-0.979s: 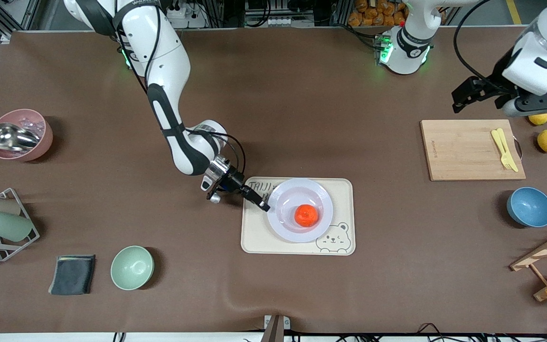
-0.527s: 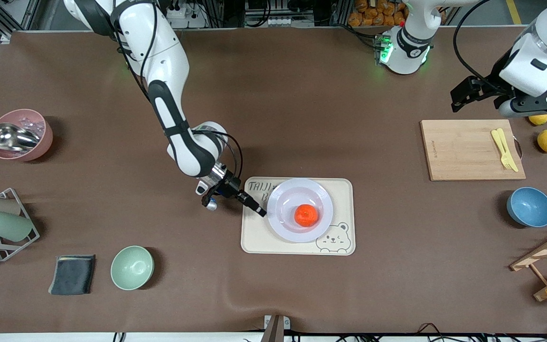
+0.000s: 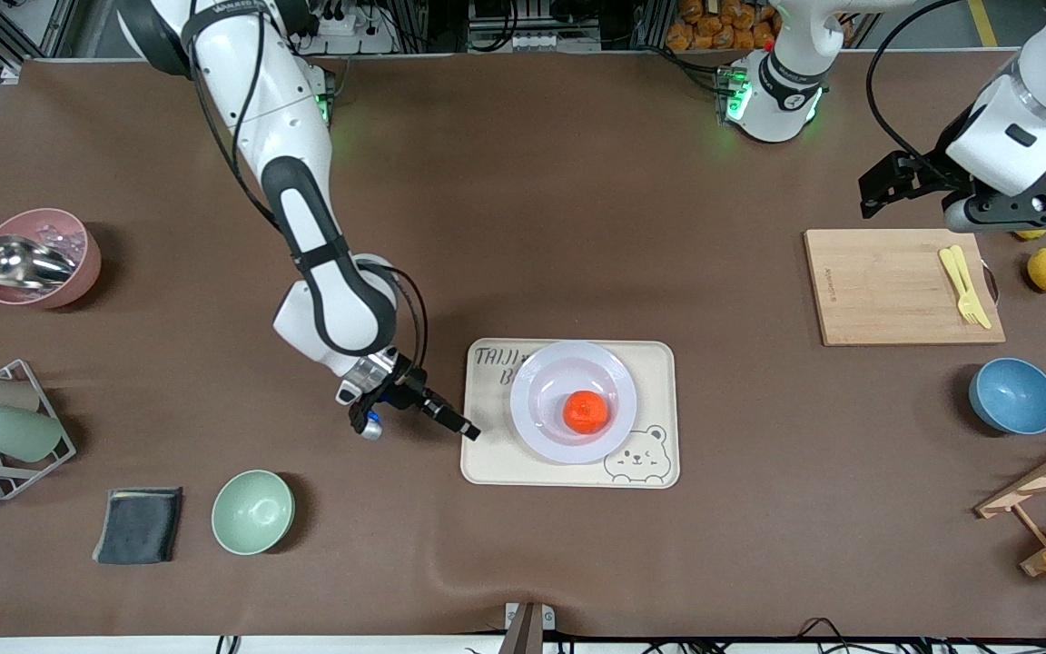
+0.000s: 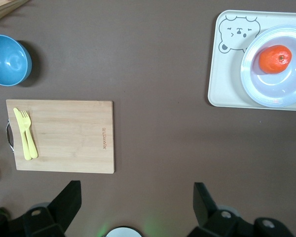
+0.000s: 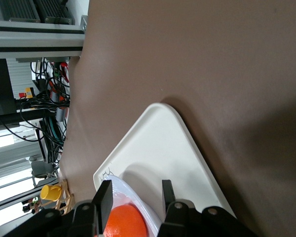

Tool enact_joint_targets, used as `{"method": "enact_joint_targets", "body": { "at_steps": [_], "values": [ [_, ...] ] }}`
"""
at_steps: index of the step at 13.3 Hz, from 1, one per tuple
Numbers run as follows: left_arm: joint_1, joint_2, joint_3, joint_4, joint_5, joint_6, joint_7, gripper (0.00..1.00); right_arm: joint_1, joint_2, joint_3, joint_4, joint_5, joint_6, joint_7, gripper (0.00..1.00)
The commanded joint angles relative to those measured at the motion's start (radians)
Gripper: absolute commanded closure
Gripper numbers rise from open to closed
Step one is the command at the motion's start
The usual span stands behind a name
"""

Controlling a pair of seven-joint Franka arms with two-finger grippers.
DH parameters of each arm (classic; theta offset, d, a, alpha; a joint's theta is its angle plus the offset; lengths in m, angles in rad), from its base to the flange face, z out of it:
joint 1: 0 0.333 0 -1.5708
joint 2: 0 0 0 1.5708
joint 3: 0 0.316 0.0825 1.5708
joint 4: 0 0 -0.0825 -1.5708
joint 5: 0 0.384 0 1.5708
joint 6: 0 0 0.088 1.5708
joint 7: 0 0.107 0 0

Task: Place orange and plate with both arms
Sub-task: 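Open the right gripper and release the plate rim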

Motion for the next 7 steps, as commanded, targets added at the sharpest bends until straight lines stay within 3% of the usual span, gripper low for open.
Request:
{"method": "enact_joint_targets", "body": {
  "at_steps": [1,5,6,7],
  "values": [
    [-0.052,0.02,0.07,0.04,-0.004,-0.015,0.023,0.0,-0.077,-0.023,0.016,-0.002,-0.134,-0.081,0.071,0.54],
    [-0.029,0.037,0.062,0.057,-0.004,-0.015,0.02,0.0,-0.186,-0.083,0.013,0.026,-0.565,-0.233,0.397,0.52],
    [-0.029,0.038,0.062,0.057,-0.004,-0.015,0.021,0.0,-0.223,-0.104,0.013,0.027,-0.611,-0.299,0.41,0.51],
    [-0.028,0.041,0.062,0.057,-0.004,-0.015,0.021,0.0,-0.263,-0.121,0.012,0.026,-0.641,-0.362,0.405,0.42]
  ]
}}
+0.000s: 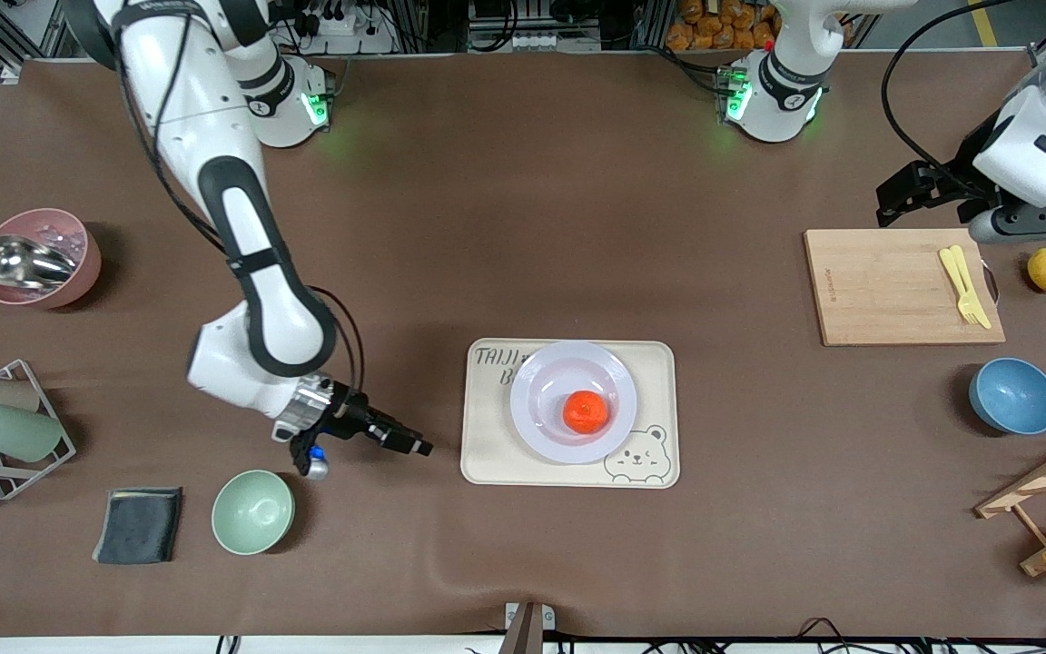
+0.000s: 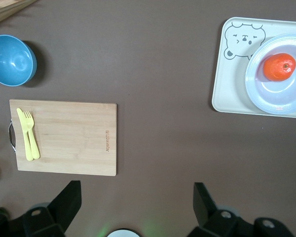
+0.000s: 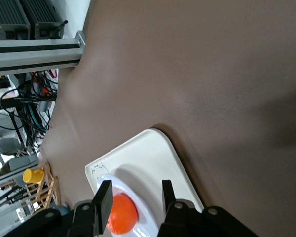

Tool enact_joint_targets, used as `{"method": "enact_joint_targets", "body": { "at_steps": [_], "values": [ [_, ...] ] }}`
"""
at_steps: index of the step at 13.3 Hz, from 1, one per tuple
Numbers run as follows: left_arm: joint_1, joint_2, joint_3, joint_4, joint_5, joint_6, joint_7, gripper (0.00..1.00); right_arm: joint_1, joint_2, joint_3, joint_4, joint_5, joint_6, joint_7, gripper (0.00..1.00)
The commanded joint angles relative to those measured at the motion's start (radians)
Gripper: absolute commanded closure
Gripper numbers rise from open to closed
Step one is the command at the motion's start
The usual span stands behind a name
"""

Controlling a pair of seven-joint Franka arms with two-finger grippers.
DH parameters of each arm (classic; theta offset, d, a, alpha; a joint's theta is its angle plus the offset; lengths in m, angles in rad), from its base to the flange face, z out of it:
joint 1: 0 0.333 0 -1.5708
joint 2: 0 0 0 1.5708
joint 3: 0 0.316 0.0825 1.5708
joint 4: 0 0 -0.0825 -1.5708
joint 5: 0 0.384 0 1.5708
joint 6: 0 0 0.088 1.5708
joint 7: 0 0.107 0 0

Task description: Place orange and plate with both arms

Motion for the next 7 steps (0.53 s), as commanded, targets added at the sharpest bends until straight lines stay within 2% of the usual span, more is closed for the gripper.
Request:
{"method": "enact_joint_targets", "body": {
  "at_steps": [1,3,4,7],
  "values": [
    [0.002,0.02,0.002,0.032,-0.004,-0.015,0.017,0.0,-0.114,-0.068,0.011,-0.02,-0.123,-0.146,0.025,0.36],
    [0.002,0.02,0.002,0.034,-0.004,-0.015,0.017,0.0,-0.193,-0.095,0.005,-0.012,-0.272,-0.251,0.022,0.17],
    [0.002,0.02,0.002,0.034,0.003,-0.013,0.017,0.0,-0.219,-0.109,0.005,-0.008,-0.335,-0.295,0.022,0.0],
    [0.001,0.019,0.002,0.054,0.016,0.011,0.017,0.0,-0.272,-0.169,0.003,-0.008,-0.555,-0.365,0.018,0.0]
  ]
}}
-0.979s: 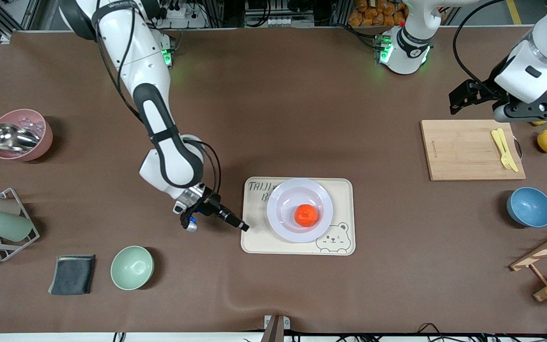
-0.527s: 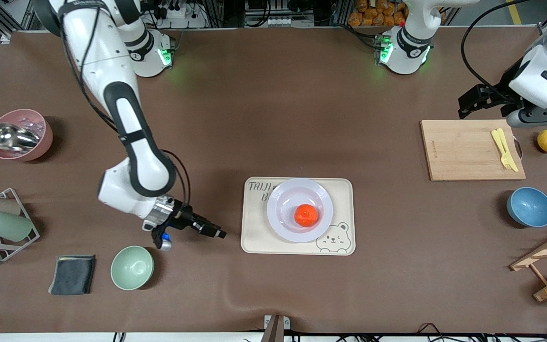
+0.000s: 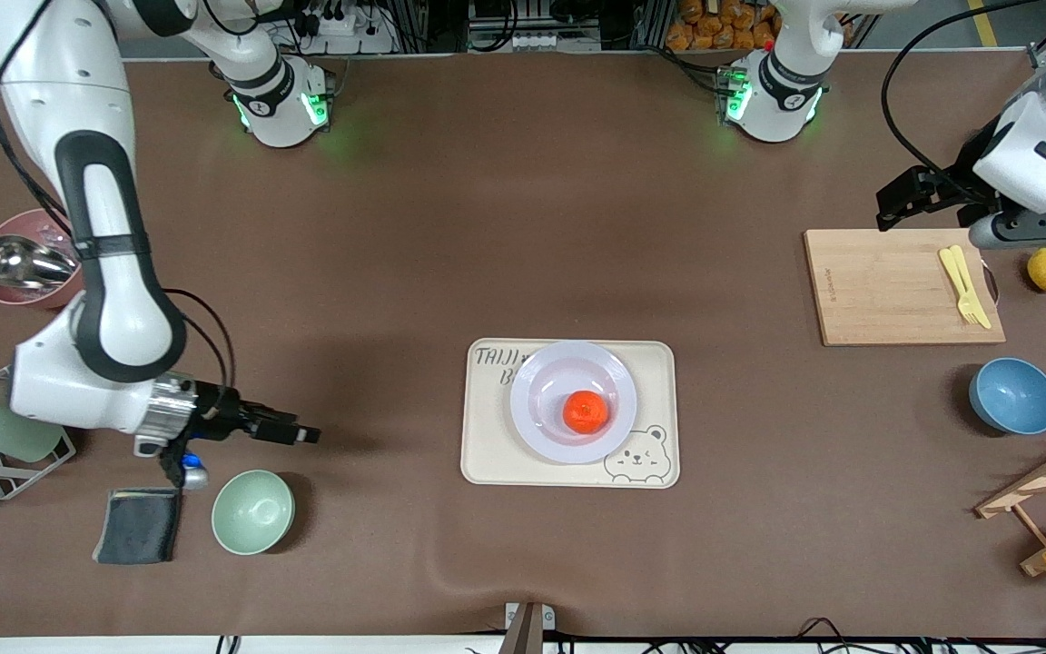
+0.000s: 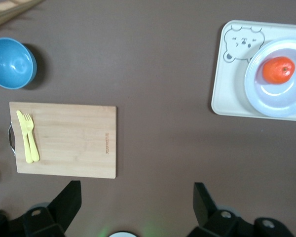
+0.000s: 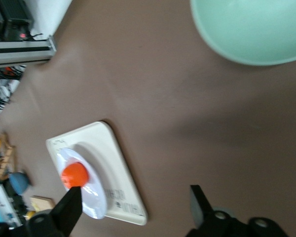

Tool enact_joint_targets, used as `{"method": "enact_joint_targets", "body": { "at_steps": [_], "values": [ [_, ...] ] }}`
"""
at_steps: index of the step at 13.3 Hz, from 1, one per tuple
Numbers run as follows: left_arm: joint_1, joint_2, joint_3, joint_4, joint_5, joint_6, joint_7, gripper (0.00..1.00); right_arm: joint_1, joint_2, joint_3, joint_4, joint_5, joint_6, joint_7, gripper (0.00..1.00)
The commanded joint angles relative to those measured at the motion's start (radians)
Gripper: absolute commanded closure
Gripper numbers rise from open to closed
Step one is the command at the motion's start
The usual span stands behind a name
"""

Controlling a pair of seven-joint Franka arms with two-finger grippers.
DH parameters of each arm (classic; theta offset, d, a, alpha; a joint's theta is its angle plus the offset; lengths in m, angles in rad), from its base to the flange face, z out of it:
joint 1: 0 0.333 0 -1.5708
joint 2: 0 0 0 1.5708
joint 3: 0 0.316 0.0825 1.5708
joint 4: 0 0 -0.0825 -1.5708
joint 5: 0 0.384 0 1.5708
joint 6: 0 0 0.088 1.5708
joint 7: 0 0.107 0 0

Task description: Place orange and plate with both arms

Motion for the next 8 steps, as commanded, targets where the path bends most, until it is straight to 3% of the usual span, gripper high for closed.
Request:
{"method": "enact_joint_targets", "body": {
  "at_steps": [1,2,4,8],
  "values": [
    [0.0,0.008,0.0,0.035,0.016,0.002,0.017,0.0,-0.04,-0.073,0.013,-0.016,-0.224,-0.043,-0.022,0.0],
    [0.0,0.003,0.002,0.035,0.018,0.009,0.017,0.0,-0.063,-0.085,0.013,-0.016,-0.307,-0.047,-0.088,0.0],
    [0.0,0.002,0.0,0.035,0.024,0.026,0.019,0.0,-0.115,-0.109,0.013,-0.015,-0.351,-0.056,-0.162,0.0],
    [0.0,0.0,-0.027,0.035,0.07,0.029,0.04,0.0,-0.143,-0.143,0.006,0.109,-0.478,-0.288,-0.159,0.0]
  ]
}}
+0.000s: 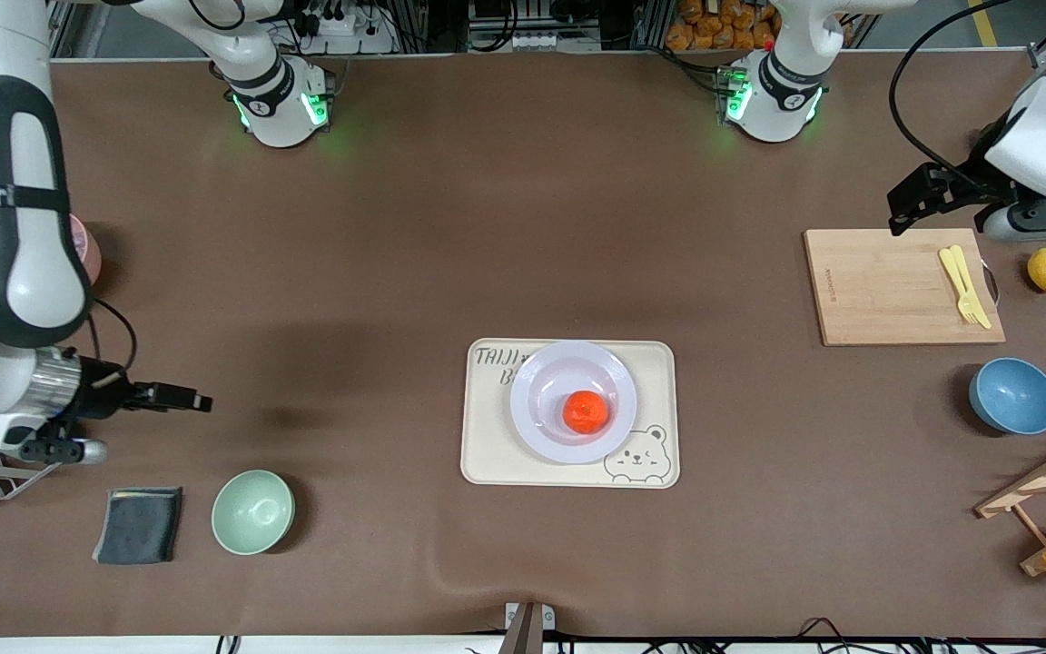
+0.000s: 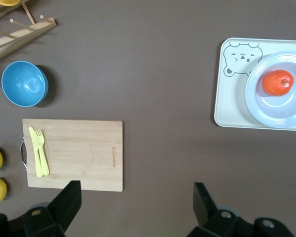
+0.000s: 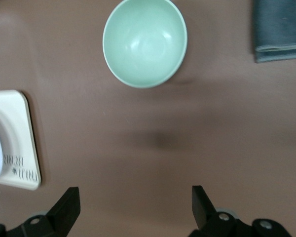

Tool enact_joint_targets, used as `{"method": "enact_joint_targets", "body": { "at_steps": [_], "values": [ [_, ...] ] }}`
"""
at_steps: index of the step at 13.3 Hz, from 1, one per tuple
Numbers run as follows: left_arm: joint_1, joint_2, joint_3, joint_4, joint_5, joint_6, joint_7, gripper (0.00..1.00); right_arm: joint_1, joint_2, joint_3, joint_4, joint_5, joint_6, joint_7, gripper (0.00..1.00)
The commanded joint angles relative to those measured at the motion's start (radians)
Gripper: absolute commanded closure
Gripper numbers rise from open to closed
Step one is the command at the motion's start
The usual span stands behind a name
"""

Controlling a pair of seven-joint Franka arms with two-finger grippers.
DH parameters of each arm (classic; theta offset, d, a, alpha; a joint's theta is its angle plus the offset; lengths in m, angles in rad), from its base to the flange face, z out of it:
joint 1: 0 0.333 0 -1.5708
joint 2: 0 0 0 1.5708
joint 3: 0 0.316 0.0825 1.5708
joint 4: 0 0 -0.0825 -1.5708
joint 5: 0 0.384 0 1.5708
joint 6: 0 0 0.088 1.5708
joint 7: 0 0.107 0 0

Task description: Place orange and plate with both arms

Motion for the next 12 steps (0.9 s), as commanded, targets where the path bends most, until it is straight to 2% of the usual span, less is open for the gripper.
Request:
{"method": "enact_joint_targets", "body": {
  "at_steps": [1,4,6,10,12],
  "values": [
    [0.001,0.0,-0.007,0.012,0.024,0.004,0.034,0.0,-0.018,-0.024,0.008,0.119,-0.08,-0.182,0.031,0.0],
    [0.003,0.0,0.002,0.012,0.006,0.004,0.09,0.0,-0.013,-0.025,0.001,0.268,-0.178,-0.395,0.168,0.0],
    [0.003,0.0,0.002,0.012,0.006,0.004,0.091,0.0,-0.013,-0.041,-0.001,0.334,-0.19,-0.532,0.197,0.0],
    [0.007,0.0,0.005,0.012,-0.02,0.004,0.092,0.0,0.014,-0.159,0.008,0.288,-0.298,-0.552,0.217,0.0],
    [0.015,0.0,0.003,0.012,-0.023,0.004,0.092,0.0,0.028,-0.243,0.008,0.183,-0.331,-0.508,0.219,0.0]
  ]
}}
